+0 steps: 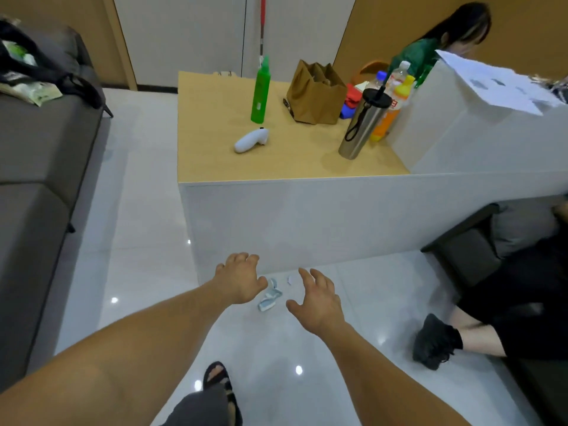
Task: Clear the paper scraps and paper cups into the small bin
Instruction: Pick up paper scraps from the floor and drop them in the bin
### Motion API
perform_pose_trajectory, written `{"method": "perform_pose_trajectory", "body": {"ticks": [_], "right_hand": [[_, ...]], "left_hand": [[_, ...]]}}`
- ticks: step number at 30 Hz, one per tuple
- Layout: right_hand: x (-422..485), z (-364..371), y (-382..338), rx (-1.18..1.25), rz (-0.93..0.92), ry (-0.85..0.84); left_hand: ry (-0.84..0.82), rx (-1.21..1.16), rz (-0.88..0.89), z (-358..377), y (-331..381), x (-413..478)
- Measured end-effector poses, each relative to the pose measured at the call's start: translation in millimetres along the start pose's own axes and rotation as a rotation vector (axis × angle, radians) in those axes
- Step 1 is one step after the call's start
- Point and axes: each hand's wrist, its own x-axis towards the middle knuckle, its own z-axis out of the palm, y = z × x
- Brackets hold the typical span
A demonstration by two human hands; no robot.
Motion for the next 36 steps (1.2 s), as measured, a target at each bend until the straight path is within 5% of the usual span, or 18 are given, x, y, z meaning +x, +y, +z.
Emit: {"method": "perform_pose_trajectory", "body": {"ticks": [8, 17, 28, 36], "right_hand": [[114, 21, 34, 0.007, -0.084, -0.163], [278, 164, 121, -0.122, -0.189, -0.464], [451, 453, 237, -0.189, -0.294, -0.44], [510, 558, 270, -0.25, -0.384, -0.362]], "left_hand": [[-0.09, -0.083, -0.136, 25, 0, 87], [-0.187, -0.226, -0.431, 161, -27, 215], [-0.173, -0.377, -0.466, 442, -110, 397], [-0.113, -0.456, -0.453, 547, -143, 450]]}}
